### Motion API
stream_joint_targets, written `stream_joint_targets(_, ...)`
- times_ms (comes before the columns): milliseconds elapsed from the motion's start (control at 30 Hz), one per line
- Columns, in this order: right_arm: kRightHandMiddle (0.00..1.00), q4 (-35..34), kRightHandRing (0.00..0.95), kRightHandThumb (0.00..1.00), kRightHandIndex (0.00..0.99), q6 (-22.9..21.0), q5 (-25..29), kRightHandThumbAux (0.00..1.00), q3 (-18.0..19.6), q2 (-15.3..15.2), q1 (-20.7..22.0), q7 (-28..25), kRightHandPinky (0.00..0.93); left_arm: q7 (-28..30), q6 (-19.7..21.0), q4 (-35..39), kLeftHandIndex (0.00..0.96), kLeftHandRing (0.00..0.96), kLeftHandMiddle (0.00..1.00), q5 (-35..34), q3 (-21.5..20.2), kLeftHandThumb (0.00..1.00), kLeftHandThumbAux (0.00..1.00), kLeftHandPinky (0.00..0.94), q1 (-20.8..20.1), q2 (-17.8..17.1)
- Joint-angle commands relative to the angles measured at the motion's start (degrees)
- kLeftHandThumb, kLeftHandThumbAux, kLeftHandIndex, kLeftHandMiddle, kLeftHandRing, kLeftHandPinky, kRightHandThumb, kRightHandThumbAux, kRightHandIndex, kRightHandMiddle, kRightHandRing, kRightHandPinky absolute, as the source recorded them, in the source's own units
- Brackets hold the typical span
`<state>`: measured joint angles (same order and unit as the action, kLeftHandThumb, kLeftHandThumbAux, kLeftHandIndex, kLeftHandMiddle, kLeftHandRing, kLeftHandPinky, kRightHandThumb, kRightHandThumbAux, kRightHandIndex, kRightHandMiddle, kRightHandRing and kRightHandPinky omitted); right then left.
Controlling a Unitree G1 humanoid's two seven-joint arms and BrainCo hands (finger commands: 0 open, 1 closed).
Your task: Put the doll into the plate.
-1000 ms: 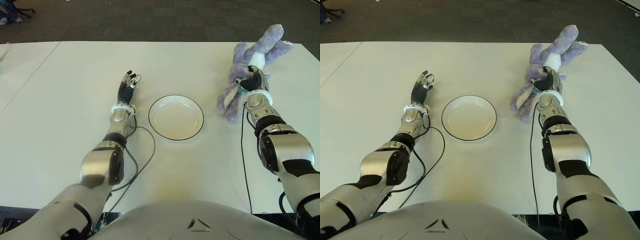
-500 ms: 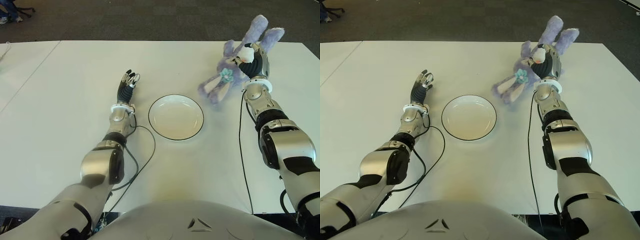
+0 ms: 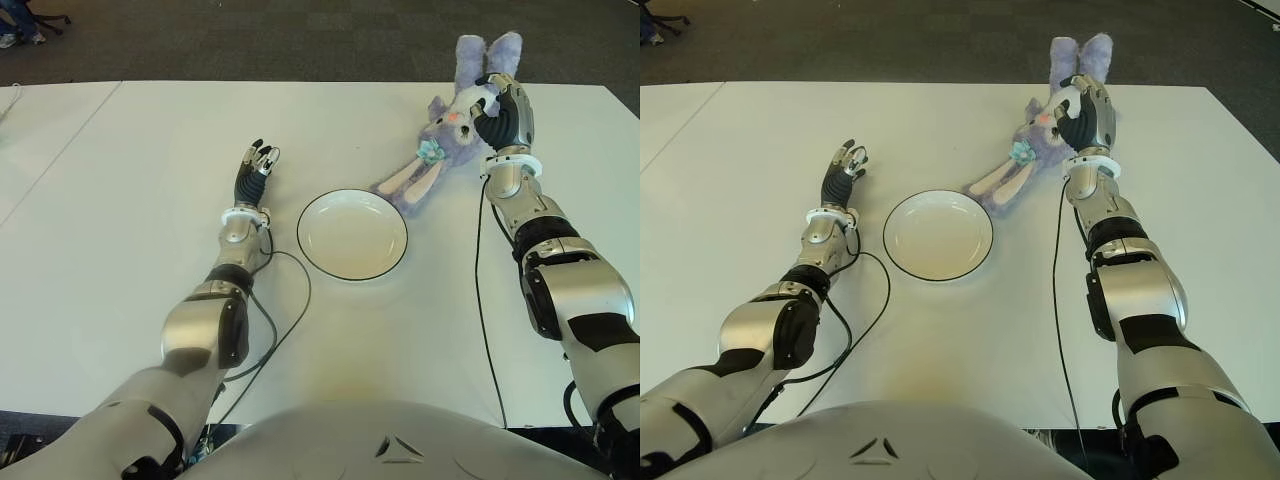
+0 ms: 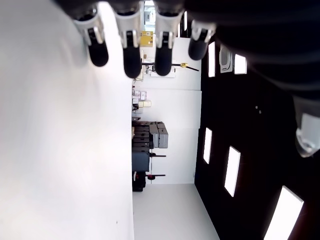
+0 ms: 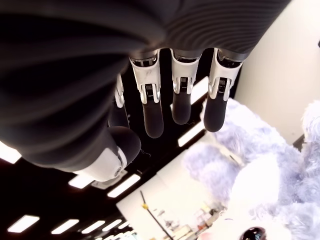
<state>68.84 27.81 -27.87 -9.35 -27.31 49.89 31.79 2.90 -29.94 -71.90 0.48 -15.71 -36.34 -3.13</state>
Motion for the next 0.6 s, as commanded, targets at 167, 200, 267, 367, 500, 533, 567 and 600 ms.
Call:
stream_joint_targets(167, 0.859, -3.54, 0.86, 0.702, 0.44, 2.38, -2.05, 0.712, -2.09, -1.27, -0.05, 2.37, 0.851, 0.42, 7.26, -6.23, 0.081, 0.139, 0.147, -0.46, -0.67, 0.0, 0.403, 0.088, 9.89, 3.44)
stream_joint_targets(200, 0.859, -4.4, 0.86, 0.702, 0.44, 2.48, -2.18, 0.712, -2.12, -1.29, -0.2, 2.42, 0.852, 0.63, 7.23, -6.22, 0.08, 0.139, 0.146, -0.64, -0.83, 0.0, 0.403, 0.087, 9.86, 3.5)
stream_joint_targets(267, 0.857, -5.6, 0.859, 0.702, 0.44, 2.59, -2.26, 0.711, -2.12, -1.34, -0.42, 2.38, 0.855, 0.75, 7.29, -6.22, 0.081, 0.14, 0.145, -0.78, -1.02, 0.0, 0.399, 0.118, 9.82, 3.57)
stream_joint_targets(367, 0.856, -6.89, 0.859, 0.702, 0.44, 2.7, -2.11, 0.711, -2.03, -1.38, -0.74, 2.18, 0.854, 0.56, 7.27, -6.17, 0.081, 0.139, 0.143, -0.66, -1.07, 0.0, 0.398, 0.117, 9.65, 3.8)
stream_joint_targets(500, 0.844, -8.66, 0.851, 0.703, 0.44, 3.23, -1.82, 0.711, -1.79, -1.33, -1.26, 1.98, 0.844, 0.24, 7.61, -6.16, 0.074, 0.124, 0.133, -0.32, -1.12, 0.0, 0.392, 0.093, 9.35, 3.88)
stream_joint_targets(533, 0.843, -8.96, 0.851, 0.703, 0.44, 3.2, -1.91, 0.711, -1.83, -1.31, -1.31, 2.07, 0.844, 0.16, 7.78, -6.17, 0.073, 0.123, 0.133, -0.27, -1.14, 0.0, 0.392, 0.091, 9.3, 3.87)
stream_joint_targets(567, 0.843, -9.27, 0.851, 0.703, 0.44, 3.12, -2.11, 0.711, -1.93, -1.32, -1.37, 2.25, 0.844, 0.04, 7.91, -6.18, 0.074, 0.127, 0.137, -0.19, -1.1, 0.0, 0.393, 0.093, 9.26, 3.86)
stream_joint_targets(600, 0.844, -9.48, 0.852, 0.703, 0.44, 3.03, -2.26, 0.711, -1.99, -1.32, -1.41, 2.37, 0.844, -0.04, 7.97, -6.19, 0.075, 0.133, 0.142, -0.14, -1.08, 0.0, 0.395, 0.095, 9.24, 3.86)
